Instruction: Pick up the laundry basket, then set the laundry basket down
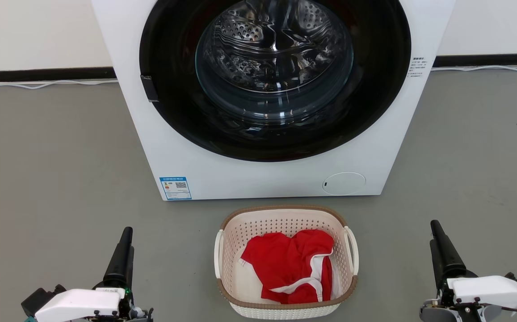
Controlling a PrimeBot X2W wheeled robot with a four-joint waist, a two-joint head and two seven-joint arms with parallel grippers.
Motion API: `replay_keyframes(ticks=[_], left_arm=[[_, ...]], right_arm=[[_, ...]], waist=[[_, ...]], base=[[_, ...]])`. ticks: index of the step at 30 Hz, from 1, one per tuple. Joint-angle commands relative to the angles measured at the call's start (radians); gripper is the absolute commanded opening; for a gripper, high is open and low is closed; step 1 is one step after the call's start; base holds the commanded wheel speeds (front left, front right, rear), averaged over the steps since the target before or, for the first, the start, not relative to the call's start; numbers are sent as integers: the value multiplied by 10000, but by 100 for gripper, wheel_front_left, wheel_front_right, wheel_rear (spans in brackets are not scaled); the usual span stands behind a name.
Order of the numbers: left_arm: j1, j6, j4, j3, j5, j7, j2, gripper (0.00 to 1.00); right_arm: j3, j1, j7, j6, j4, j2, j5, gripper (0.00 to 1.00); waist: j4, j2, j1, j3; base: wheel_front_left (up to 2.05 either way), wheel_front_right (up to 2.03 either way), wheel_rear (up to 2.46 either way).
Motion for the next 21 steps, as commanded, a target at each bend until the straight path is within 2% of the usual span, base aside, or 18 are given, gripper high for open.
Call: replay_keyframes(ticks=[1,21], left_arm=[[-227,-18,-263,38,87,-51,83,100],[-31,195,-360,-285,3272,-637,103,100]], right_arm=[[78,-285,-109,21,-351,-103,-121,100],[264,-260,-696,34,-492,-122,-4075,100]], waist=[[1,-1,-2,0],[-26,-1,-2,-42]], base=[[0,0,0],[0,0,0]])
